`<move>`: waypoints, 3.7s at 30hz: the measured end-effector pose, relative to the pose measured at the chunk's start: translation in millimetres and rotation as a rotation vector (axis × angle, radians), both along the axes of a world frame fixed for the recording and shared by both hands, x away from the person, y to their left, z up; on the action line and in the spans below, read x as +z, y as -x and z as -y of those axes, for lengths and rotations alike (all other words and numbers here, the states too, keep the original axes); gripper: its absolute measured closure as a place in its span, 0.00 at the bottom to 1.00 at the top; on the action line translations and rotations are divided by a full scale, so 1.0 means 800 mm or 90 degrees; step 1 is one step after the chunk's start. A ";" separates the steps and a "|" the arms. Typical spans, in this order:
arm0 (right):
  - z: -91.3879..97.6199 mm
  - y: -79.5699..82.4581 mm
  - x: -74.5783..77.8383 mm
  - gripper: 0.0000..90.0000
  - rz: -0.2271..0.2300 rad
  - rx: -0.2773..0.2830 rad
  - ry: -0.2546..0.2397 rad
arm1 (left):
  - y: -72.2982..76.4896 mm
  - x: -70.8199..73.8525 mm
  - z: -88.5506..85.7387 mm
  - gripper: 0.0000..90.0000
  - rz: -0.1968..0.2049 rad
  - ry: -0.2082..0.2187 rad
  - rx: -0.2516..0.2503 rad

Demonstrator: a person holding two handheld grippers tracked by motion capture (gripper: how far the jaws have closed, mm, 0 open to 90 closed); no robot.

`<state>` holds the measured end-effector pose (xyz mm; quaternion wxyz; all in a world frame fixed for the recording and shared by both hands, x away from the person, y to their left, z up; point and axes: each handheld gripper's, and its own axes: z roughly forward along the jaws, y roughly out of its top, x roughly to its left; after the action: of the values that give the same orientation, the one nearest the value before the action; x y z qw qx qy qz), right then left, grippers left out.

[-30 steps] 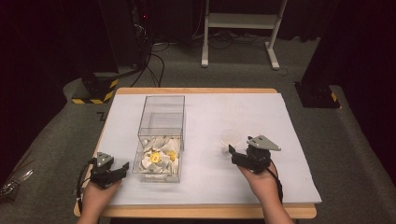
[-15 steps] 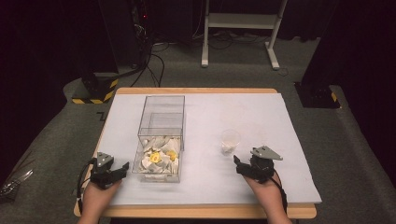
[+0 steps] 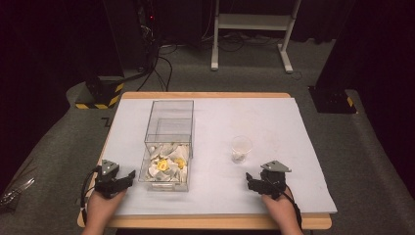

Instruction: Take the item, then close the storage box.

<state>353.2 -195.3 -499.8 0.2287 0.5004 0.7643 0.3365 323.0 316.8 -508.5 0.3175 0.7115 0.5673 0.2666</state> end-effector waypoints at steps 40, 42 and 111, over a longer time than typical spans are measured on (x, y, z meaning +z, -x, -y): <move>-0.002 -0.003 -0.006 0.18 -0.025 0.007 0.014 | 0.039 0.056 -0.002 0.29 0.072 0.060 -0.090; -0.002 -0.003 -0.006 0.18 -0.025 0.007 0.015 | 0.041 0.059 -0.001 0.29 0.078 0.062 -0.093; -0.002 -0.003 -0.006 0.18 -0.026 0.009 0.017 | 0.061 0.040 0.066 0.25 0.108 0.058 -0.223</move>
<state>355.6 -193.6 -504.5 0.2175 0.4982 0.7769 0.3177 274.1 263.8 -476.6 0.4379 0.7592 0.4174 0.2403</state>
